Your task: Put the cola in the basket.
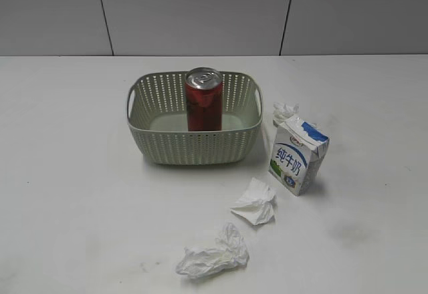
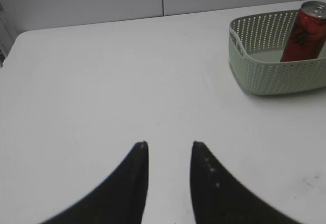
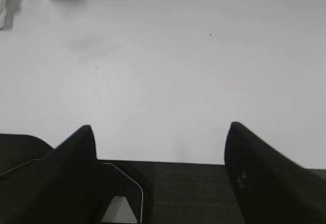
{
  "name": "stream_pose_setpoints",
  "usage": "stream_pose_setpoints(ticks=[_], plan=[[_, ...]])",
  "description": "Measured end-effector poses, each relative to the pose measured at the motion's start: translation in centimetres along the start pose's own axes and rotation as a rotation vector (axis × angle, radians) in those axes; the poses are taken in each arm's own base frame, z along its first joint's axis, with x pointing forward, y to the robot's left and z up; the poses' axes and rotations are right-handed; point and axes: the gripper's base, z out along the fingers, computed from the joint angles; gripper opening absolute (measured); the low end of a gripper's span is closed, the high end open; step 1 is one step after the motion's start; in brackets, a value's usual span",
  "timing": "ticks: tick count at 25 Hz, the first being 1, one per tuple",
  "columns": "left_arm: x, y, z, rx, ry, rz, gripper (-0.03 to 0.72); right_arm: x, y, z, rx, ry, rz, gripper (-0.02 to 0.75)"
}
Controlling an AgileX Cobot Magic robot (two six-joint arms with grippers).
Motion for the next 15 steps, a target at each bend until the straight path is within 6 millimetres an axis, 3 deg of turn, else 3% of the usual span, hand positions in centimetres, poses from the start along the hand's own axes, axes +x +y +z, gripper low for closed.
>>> stream_pose_setpoints(ticks=[15], plan=[[0.0, 0.0, 0.0, 0.000, 0.000, 0.000, 0.229, 3.3, 0.1, -4.1, -0.014, -0.351, -0.021, 0.591]])
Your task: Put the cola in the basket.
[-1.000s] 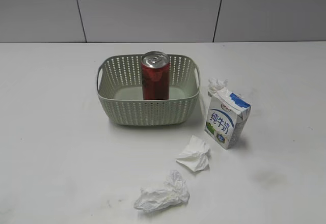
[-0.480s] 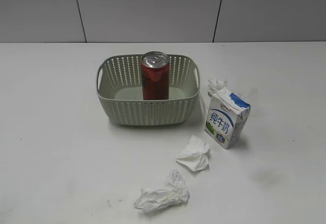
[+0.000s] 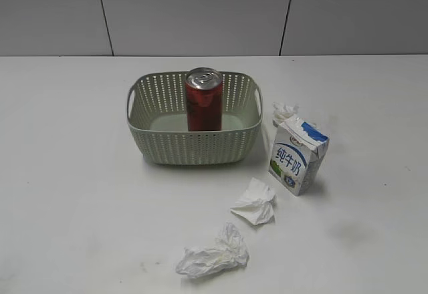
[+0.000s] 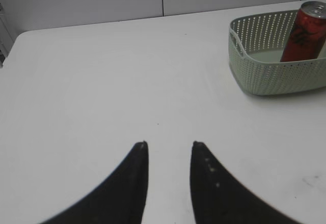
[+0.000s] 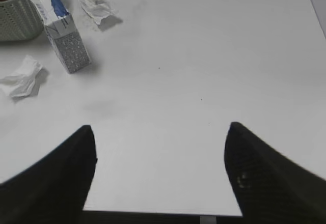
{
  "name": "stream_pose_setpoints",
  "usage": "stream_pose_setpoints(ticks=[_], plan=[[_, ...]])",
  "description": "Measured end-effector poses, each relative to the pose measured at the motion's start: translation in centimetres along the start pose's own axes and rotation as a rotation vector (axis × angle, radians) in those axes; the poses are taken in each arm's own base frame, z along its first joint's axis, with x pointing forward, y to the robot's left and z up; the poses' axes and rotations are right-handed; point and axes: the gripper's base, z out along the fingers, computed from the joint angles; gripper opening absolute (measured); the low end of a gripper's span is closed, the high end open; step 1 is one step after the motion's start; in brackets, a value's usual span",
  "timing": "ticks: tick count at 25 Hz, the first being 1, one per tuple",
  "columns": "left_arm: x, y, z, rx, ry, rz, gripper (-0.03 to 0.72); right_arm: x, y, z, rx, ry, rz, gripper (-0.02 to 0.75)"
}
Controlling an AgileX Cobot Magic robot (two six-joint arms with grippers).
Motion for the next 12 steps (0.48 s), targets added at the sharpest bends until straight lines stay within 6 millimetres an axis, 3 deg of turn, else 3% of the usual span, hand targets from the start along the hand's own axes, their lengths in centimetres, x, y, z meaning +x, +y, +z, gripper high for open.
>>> stream_pose_setpoints(ticks=[12], plan=[[0.0, 0.0, 0.0, 0.001, 0.000, -0.001, 0.229, 1.0, 0.0, -1.4, -0.004, -0.110, -0.006, 0.591]])
